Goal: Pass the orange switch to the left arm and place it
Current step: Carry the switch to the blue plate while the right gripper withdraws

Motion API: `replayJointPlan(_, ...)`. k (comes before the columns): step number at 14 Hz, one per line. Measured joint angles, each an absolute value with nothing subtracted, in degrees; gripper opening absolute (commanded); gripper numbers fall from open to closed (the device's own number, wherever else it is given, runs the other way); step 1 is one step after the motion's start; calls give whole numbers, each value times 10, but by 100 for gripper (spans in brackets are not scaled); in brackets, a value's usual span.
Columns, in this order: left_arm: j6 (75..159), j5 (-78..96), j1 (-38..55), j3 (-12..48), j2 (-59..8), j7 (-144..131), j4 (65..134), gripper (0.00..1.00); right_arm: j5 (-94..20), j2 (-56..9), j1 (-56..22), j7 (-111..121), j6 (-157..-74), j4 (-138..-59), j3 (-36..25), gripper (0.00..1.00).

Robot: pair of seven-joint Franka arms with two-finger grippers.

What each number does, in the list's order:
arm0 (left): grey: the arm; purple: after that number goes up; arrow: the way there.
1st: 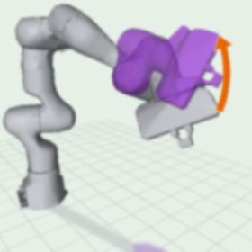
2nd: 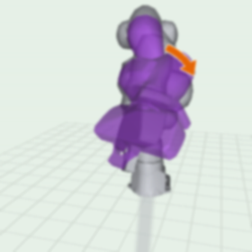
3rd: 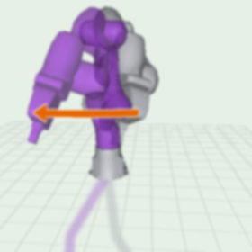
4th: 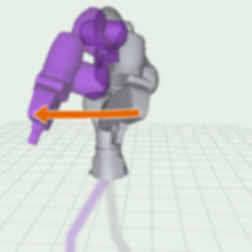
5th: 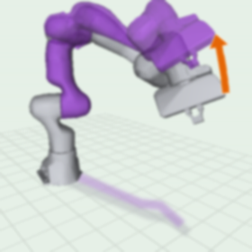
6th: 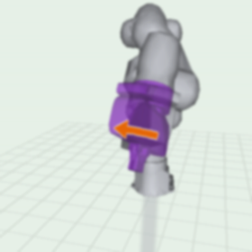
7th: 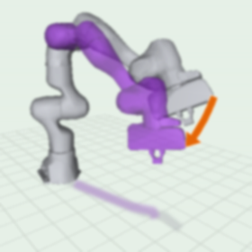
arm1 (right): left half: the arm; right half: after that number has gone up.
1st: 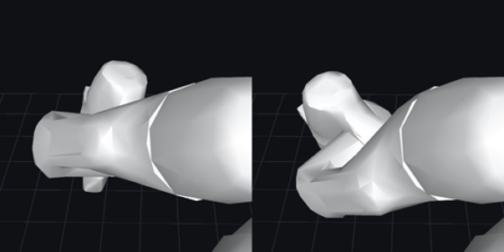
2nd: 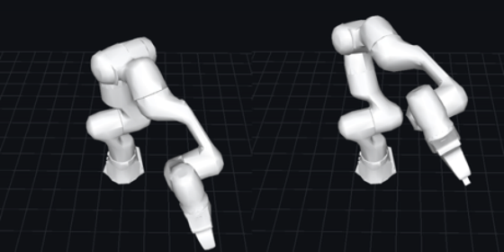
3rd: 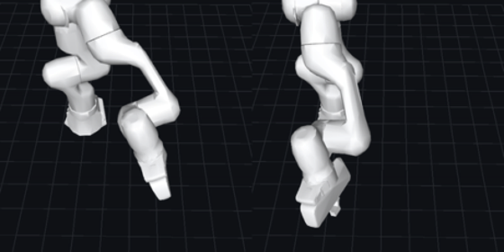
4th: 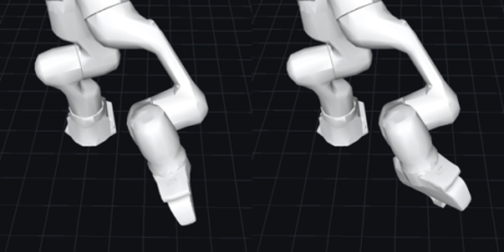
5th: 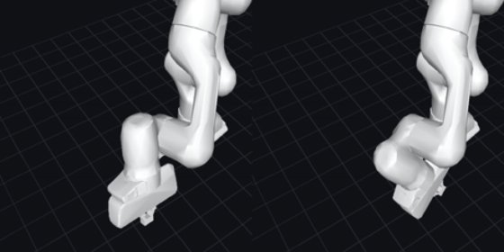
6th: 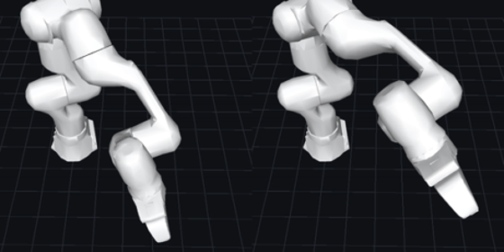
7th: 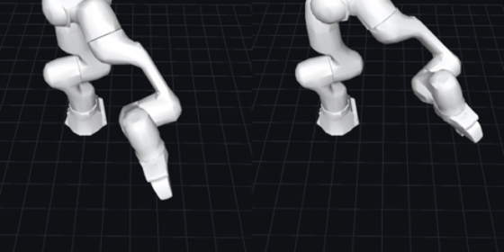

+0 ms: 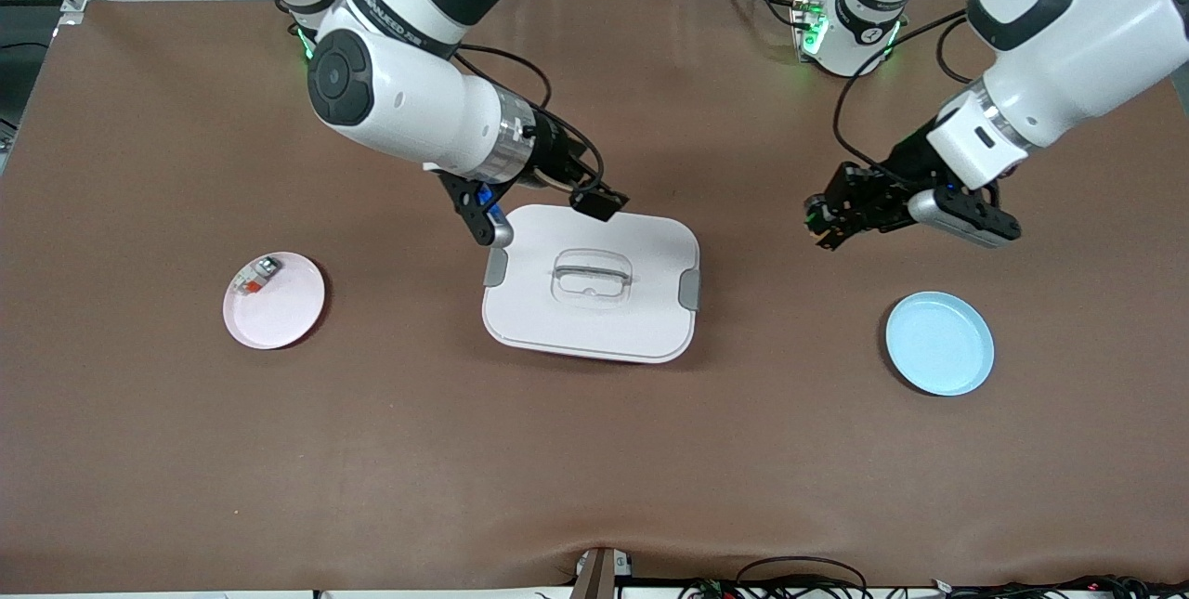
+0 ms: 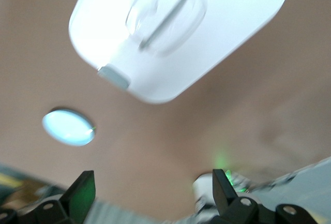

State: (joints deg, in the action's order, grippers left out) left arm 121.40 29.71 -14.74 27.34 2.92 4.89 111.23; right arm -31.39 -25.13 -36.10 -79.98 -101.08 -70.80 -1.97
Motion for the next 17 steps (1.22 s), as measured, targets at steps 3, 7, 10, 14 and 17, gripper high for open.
replayJointPlan(3,1181,231,-164,273,11,50,1077,0,-247,-225,-352,-703,-991,-741,-20,100)
replayJointPlan(7,1135,140,-176,273,-13,136,1054,0,-187,-165,-312,-544,-989,-826,-23,100)
replayJointPlan(10,1121,56,-186,273,-34,246,1055,0,-133,-122,-285,-444,-988,-879,-24,100)
replayJointPlan(14,1118,-26,-208,273,-78,379,1058,0,-85,-82,-235,-305,-988,-929,-25,100)
replayJointPlan(17,1122,-78,-226,273,-117,455,1058,0,-63,-64,-184,-207,-983,-940,-26,100)
